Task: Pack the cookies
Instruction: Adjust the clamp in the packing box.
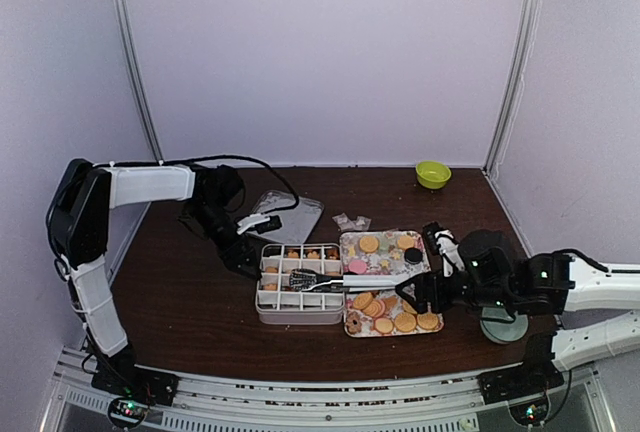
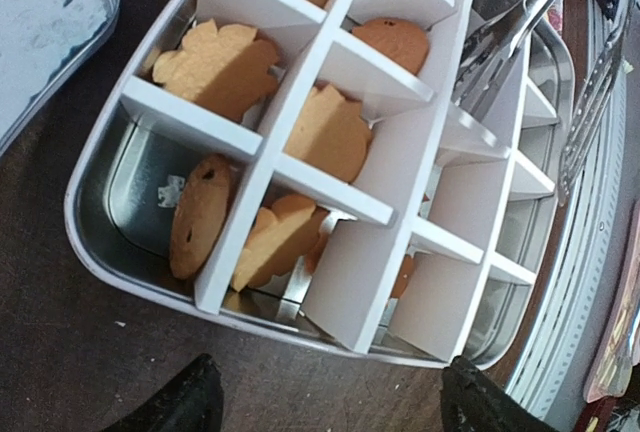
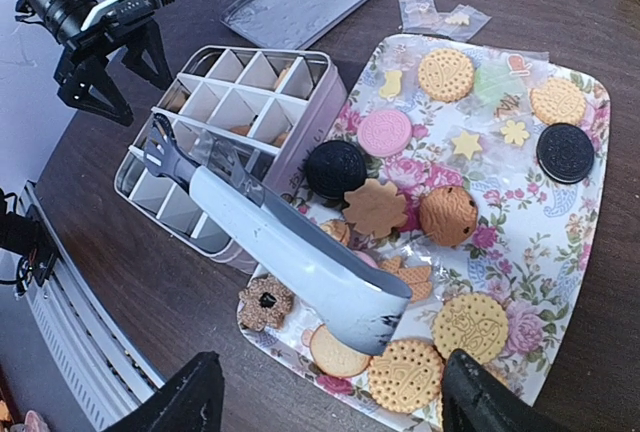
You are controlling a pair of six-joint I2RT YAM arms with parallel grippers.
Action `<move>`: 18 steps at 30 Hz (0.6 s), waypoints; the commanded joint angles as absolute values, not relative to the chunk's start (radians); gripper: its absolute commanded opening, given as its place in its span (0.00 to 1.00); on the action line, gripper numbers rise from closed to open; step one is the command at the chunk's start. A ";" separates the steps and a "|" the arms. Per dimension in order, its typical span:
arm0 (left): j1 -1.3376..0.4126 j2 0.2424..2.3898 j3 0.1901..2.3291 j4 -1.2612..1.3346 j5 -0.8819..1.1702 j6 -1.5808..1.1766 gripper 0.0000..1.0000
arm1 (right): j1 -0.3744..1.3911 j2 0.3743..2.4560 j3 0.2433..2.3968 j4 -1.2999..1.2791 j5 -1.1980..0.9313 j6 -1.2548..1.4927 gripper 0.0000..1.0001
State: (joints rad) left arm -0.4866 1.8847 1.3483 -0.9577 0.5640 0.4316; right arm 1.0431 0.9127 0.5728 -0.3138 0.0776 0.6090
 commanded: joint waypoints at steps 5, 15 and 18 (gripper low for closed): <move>-0.508 1.953 1.392 -0.935 0.540 0.440 0.76 | 1.053 1.044 0.635 -0.256 0.058 0.399 0.71; -0.509 1.951 1.375 -0.935 0.515 0.454 0.75 | 1.106 1.167 0.847 -0.518 0.239 0.044 0.63; -0.508 1.944 1.371 -0.934 0.521 0.457 0.75 | 1.152 1.212 0.898 -0.591 0.278 -0.078 0.60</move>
